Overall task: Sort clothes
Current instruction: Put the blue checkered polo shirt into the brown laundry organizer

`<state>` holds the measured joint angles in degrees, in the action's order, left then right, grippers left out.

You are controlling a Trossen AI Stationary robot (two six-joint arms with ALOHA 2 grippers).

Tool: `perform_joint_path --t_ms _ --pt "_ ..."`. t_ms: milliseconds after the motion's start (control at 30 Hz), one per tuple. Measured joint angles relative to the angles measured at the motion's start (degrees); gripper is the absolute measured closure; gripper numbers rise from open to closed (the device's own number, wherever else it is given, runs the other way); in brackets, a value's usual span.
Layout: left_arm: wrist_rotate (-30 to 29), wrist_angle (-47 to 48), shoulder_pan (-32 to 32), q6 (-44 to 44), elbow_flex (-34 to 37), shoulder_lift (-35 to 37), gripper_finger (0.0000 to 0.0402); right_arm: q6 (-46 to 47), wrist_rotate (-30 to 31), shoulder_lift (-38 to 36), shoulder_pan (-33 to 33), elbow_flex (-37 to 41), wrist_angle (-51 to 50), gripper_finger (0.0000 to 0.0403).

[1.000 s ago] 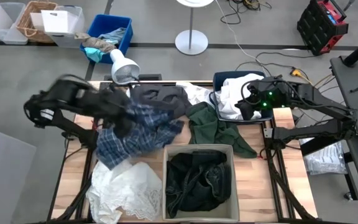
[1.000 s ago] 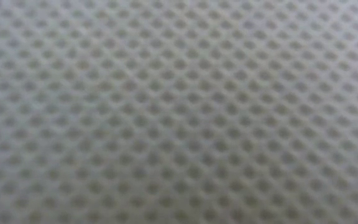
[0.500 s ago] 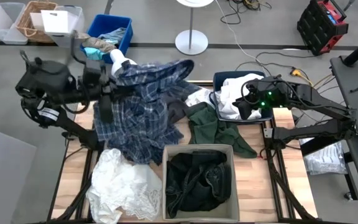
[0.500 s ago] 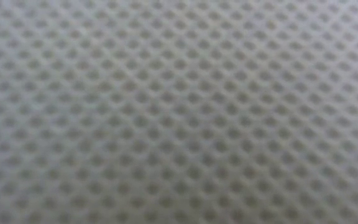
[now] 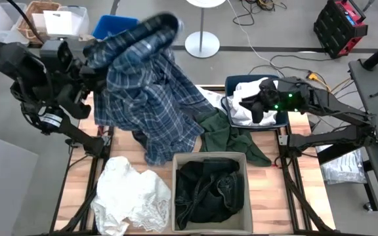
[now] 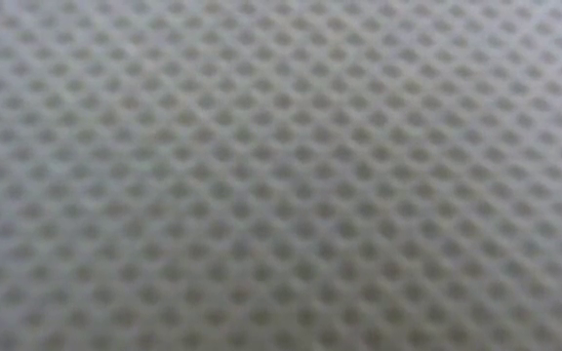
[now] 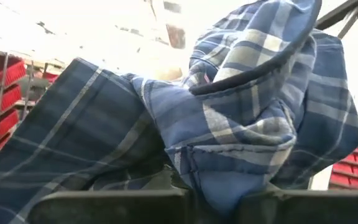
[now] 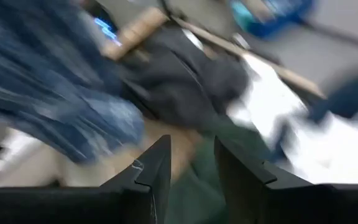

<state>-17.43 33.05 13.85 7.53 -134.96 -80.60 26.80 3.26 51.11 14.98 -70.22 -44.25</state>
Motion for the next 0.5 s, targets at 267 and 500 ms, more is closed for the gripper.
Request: perform_joint_path --t_ms 267,500 --pt "-0.2 -9.0 -0.1 -2.2 0.0 -2.6 0.04 -11.8 -2.9 3.2 -9.7 -0.3 27.9 0.0245" --pt "-0.1 -15.1 -0.7 -3.1 0.0 -6.3 0.04 -18.2 1.3 13.5 -17.4 -6.7 37.1 0.0194"
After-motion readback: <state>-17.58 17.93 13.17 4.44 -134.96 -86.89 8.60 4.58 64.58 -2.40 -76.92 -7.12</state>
